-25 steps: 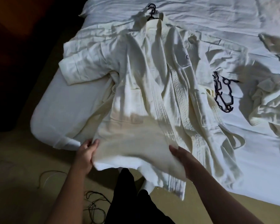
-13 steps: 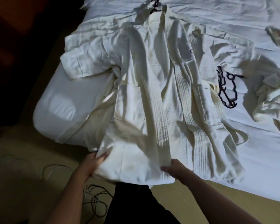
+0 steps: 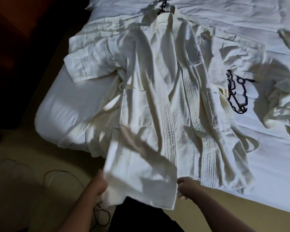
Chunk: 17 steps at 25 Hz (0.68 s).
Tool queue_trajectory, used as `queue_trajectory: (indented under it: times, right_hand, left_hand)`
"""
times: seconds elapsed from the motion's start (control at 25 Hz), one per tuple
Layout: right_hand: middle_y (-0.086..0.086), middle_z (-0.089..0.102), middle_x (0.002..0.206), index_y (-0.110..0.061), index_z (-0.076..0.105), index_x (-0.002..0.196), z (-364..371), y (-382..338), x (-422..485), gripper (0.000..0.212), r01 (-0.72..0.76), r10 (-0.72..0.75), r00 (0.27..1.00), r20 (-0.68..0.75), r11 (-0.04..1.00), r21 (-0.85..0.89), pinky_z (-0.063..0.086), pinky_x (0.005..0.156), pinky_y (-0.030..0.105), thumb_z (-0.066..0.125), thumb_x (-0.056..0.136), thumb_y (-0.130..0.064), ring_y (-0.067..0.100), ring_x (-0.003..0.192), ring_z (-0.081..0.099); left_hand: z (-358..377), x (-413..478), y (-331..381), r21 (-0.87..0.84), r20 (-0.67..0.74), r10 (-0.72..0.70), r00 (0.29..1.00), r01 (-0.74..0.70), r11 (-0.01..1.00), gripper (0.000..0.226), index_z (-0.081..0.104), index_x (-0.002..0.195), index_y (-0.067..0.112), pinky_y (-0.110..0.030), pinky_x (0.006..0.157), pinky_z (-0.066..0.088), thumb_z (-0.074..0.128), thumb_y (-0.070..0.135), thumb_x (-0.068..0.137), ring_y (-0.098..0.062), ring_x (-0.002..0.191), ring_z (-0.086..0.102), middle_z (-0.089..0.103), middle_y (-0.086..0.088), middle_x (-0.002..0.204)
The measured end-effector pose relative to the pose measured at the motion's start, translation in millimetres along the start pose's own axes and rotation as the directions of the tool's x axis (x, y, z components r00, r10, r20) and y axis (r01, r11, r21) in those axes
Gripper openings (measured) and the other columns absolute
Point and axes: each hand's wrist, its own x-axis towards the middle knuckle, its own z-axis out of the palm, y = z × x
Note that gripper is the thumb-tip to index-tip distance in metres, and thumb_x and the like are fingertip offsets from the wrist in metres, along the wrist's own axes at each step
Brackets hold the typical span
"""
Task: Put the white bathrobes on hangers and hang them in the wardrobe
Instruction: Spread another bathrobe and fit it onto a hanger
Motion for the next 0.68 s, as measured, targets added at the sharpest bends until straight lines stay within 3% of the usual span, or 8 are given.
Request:
queue_trajectory:
  times: [0.08, 0.2, 0.32, 0.36, 0.44, 0.48, 0.56, 0.68]
  right_hand:
    - [0.006, 0.072, 0.084, -0.016, 0.070, 0.112, -7.8, -15.5, 10.0, 0.032, 0.099, -0.083, 0.987, -0.137, 0.989, 0.111, 0.047, 0.057, 0.026, 0.061, 0.084, -0.003, 0.018, 0.064, 0.065]
    - [-0.006, 0.074, 0.092, -0.024, 0.067, 0.115, -24.1, -54.9, 21.5, 0.038, 0.284, -0.169, 0.908, -0.383, 0.920, 0.269, 0.055, 0.073, 0.033, 0.070, 0.078, -0.015, 0.014, 0.083, 0.068]
    - [-0.008, 0.070, 0.076, -0.022, 0.074, 0.102, -43.5, -85.7, 29.4, 0.024, 0.268, -0.166, 0.932, -0.321, 0.914, 0.305, 0.052, 0.066, 0.030, 0.070, 0.079, -0.017, 0.011, 0.074, 0.063]
    - [-0.004, 0.066, 0.070, -0.021, 0.076, 0.090, -49.7, -89.2, 30.5, 0.010, 0.249, -0.148, 0.944, -0.296, 0.907, 0.340, 0.050, 0.061, 0.029, 0.071, 0.083, -0.016, 0.014, 0.069, 0.061]
    - [0.002, 0.062, 0.062, -0.017, 0.072, 0.070, -59.9, -82.6, 36.1, 0.016, 0.265, -0.118, 0.891, -0.439, 0.919, 0.291, 0.047, 0.053, 0.033, 0.073, 0.086, -0.017, 0.020, 0.060, 0.057]
    - [0.004, 0.062, 0.061, -0.015, 0.070, 0.068, -63.9, -77.2, 34.3, 0.019, 0.255, -0.097, 0.864, -0.494, 0.930, 0.265, 0.045, 0.051, 0.030, 0.072, 0.087, -0.016, 0.020, 0.057, 0.056]
    - [0.006, 0.064, 0.061, -0.015, 0.072, 0.071, -67.4, -72.2, 32.9, 0.018, 0.231, -0.088, 0.884, -0.459, 0.936, 0.265, 0.043, 0.053, 0.029, 0.067, 0.085, -0.005, 0.023, 0.057, 0.057]
    - [0.001, 0.063, 0.055, -0.017, 0.076, 0.075, -73.9, -92.0, 30.2, 0.023, 0.237, -0.090, 0.911, -0.402, 0.912, 0.334, 0.040, 0.059, 0.032, 0.062, 0.078, 0.001, 0.023, 0.061, 0.057]
  left_hand:
    - [2.6, 9.4, 20.3, -0.106, 0.006, 0.056, 0.998, -0.055, 0.993, 0.066, 0.035, 0.154, 0.014, -0.042, 0.103, 0.047, 0.061, 0.012, 0.093, -0.032, 0.130, 0.052, 0.048, -0.011, 0.149]
    - [-4.0, 18.2, 67.1, -0.300, -0.154, 0.213, 0.965, -0.251, 0.920, 0.071, 0.032, 0.157, 0.024, -0.041, 0.108, 0.044, 0.062, 0.014, 0.094, -0.020, 0.134, 0.047, 0.045, 0.004, 0.147]
    - [-16.8, 29.9, 101.4, -0.312, -0.256, 0.163, 0.953, -0.241, 0.919, 0.057, 0.051, 0.142, 0.026, -0.045, 0.105, 0.049, 0.065, 0.045, 0.090, -0.024, 0.125, 0.057, 0.061, 0.002, 0.134]
    - [-21.8, 31.7, 106.6, -0.275, -0.271, 0.146, 0.951, -0.221, 0.936, 0.050, 0.057, 0.137, 0.020, -0.042, 0.101, 0.050, 0.064, 0.041, 0.093, -0.029, 0.121, 0.059, 0.064, -0.005, 0.130]
    - [-33.0, 33.3, 106.3, -0.181, -0.338, 0.099, 0.936, -0.168, 0.969, 0.036, 0.065, 0.125, 0.008, -0.039, 0.094, 0.049, 0.063, 0.029, 0.096, -0.037, 0.114, 0.061, 0.068, -0.017, 0.122]
    - [-39.7, 31.6, 105.9, -0.131, -0.365, 0.097, 0.926, -0.154, 0.979, 0.030, 0.068, 0.116, 0.006, -0.038, 0.090, 0.049, 0.064, 0.025, 0.094, -0.038, 0.110, 0.063, 0.069, -0.019, 0.117]
    - [-48.6, 30.7, 109.5, -0.090, -0.400, 0.092, 0.912, -0.139, 0.986, 0.017, 0.069, 0.100, 0.005, -0.035, 0.082, 0.050, 0.066, 0.015, 0.088, -0.038, 0.101, 0.066, 0.072, -0.019, 0.104]
    - [-57.6, 29.1, 133.2, -0.174, -0.429, 0.190, 0.883, -0.287, 0.942, 0.003, 0.064, 0.092, 0.014, -0.034, 0.081, 0.046, 0.063, 0.013, 0.091, -0.035, 0.100, 0.066, 0.069, -0.007, 0.092]
